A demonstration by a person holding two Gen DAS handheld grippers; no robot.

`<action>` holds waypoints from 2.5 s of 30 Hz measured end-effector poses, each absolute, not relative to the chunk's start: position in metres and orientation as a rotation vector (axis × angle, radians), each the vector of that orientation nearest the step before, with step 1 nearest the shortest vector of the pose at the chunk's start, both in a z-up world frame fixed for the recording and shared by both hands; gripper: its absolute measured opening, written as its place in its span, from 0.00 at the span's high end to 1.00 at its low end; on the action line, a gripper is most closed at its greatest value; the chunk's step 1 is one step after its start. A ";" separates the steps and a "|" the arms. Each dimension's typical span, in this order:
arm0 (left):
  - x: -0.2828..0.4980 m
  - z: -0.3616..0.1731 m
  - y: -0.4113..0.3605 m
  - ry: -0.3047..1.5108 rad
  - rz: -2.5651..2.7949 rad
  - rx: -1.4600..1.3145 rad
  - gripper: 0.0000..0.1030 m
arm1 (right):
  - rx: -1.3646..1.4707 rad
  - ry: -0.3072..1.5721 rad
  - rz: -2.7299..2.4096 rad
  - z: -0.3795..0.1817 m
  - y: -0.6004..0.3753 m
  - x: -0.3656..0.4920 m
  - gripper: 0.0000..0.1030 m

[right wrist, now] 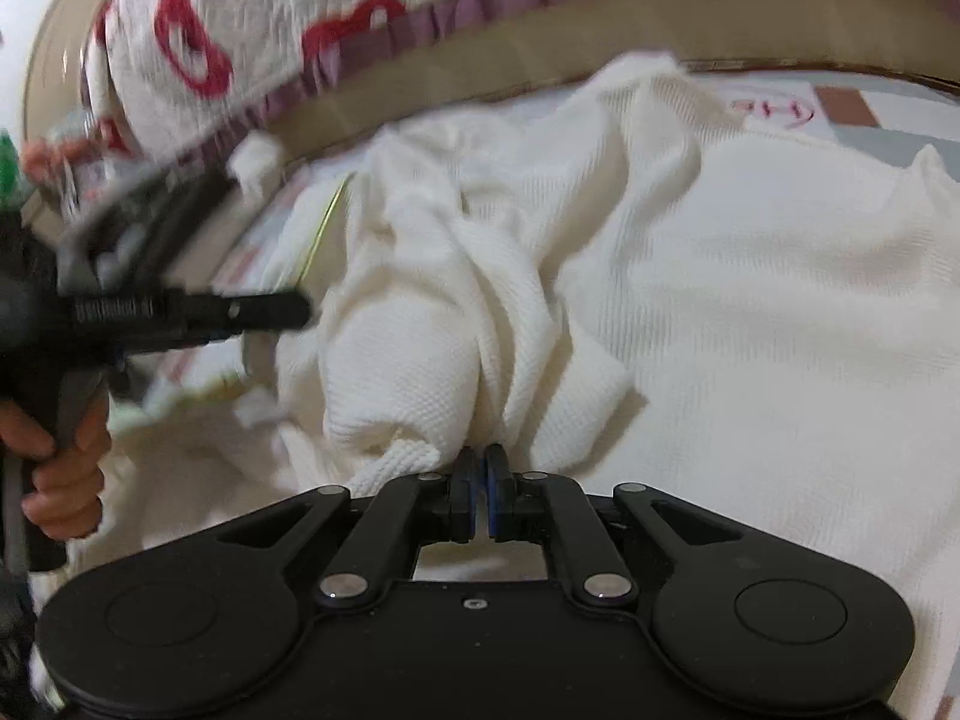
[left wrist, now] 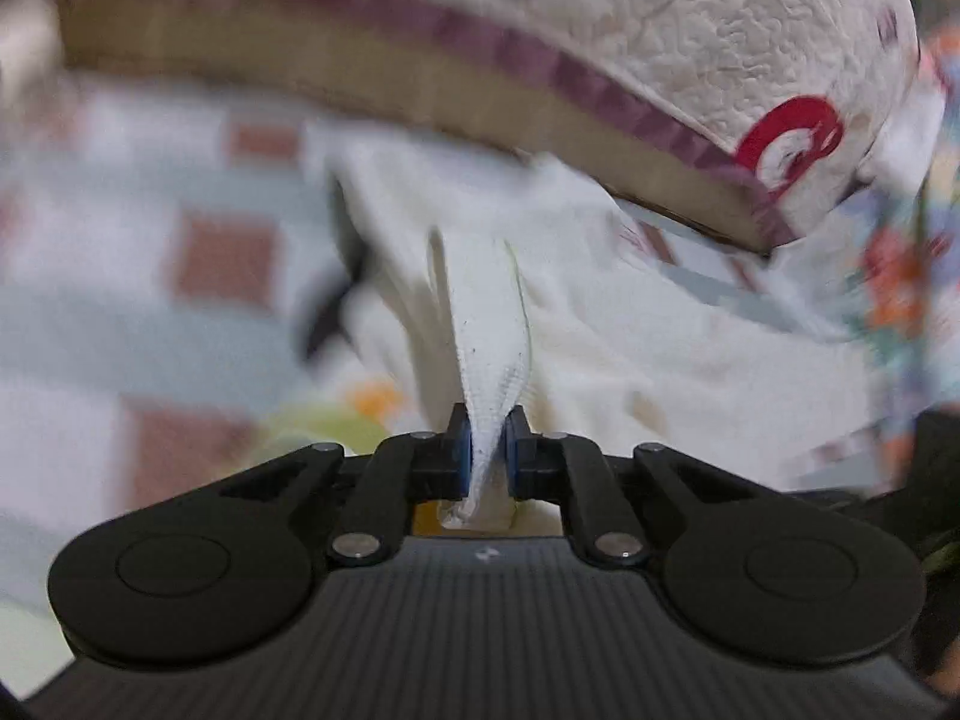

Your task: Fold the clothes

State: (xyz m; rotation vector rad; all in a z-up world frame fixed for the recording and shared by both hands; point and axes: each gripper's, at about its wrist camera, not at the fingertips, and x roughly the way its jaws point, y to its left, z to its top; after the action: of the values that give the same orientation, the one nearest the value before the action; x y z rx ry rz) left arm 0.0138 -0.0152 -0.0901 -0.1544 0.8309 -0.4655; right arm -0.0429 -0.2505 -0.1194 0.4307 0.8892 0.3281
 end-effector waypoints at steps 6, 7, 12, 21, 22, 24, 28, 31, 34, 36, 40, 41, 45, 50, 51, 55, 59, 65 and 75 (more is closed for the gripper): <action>0.033 -0.019 0.053 0.674 -0.243 -0.058 0.91 | 0.531 0.859 0.309 -0.117 -0.262 -0.039 0.43; 0.038 -0.011 0.064 0.665 -0.209 -0.009 0.91 | 0.524 0.863 0.318 -0.118 -0.260 -0.038 0.43; 0.066 0.039 0.125 0.587 -0.030 0.180 0.91 | 0.461 0.836 0.367 -0.112 -0.247 -0.041 0.43; 0.091 0.107 0.247 0.445 0.356 0.272 0.92 | 0.422 0.813 0.481 -0.095 -0.228 -0.048 0.43; 0.092 0.108 0.260 0.443 0.387 0.268 0.92 | 0.401 0.819 0.491 -0.094 -0.223 -0.048 0.43; 0.091 0.109 0.282 0.436 0.446 0.256 0.92 | 0.360 0.830 0.510 -0.092 -0.212 -0.046 0.43; 0.084 0.105 0.317 0.411 0.536 0.190 0.92 | 0.283 0.855 0.550 -0.089 -0.192 -0.044 0.43; 0.086 0.089 0.337 0.464 0.581 0.158 0.92 | 0.245 0.885 0.582 -0.091 -0.180 -0.040 0.44; 0.080 0.076 0.347 0.461 0.629 0.163 0.92 | 0.212 0.906 0.592 -0.095 -0.174 -0.037 0.44; 0.079 0.071 0.353 0.456 0.669 0.167 0.92 | 0.222 0.923 0.592 -0.099 -0.176 -0.035 0.44; 0.075 0.070 0.362 0.497 0.713 0.086 0.90 | 0.244 0.957 0.577 -0.109 -0.184 -0.030 0.44; 0.074 0.069 0.364 0.515 0.719 0.060 0.86 | 0.233 0.964 0.574 -0.109 -0.185 -0.030 0.44; 0.056 0.069 0.336 0.511 0.597 0.019 0.56 | 0.176 0.954 0.573 -0.101 -0.187 -0.024 0.44; 0.045 0.085 0.271 0.510 0.332 0.100 0.51 | 0.068 0.844 0.581 -0.069 -0.205 0.008 0.44; 0.046 0.091 0.255 0.521 0.264 0.121 0.51 | 0.033 0.808 0.568 -0.061 -0.212 0.018 0.44; 0.067 0.108 0.185 0.621 -0.001 0.182 0.51 | -0.007 0.670 0.481 -0.038 -0.247 0.061 0.44; 0.113 0.095 0.132 0.843 -0.167 0.064 0.53 | 0.017 0.622 0.379 -0.035 -0.290 0.094 0.44; 0.169 0.031 0.043 1.012 -0.206 0.134 0.54 | -0.011 0.657 0.293 -0.069 -0.332 0.110 0.76; 0.231 -0.043 -0.034 1.063 -0.349 0.204 0.53 | 0.062 0.736 0.276 -0.108 -0.357 0.121 0.73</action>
State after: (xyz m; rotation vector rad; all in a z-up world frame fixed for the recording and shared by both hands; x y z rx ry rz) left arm 0.2309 -0.0337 -0.0433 0.2040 1.0626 -0.3488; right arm 0.1207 -0.3571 -0.1081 0.0617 0.7365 0.2759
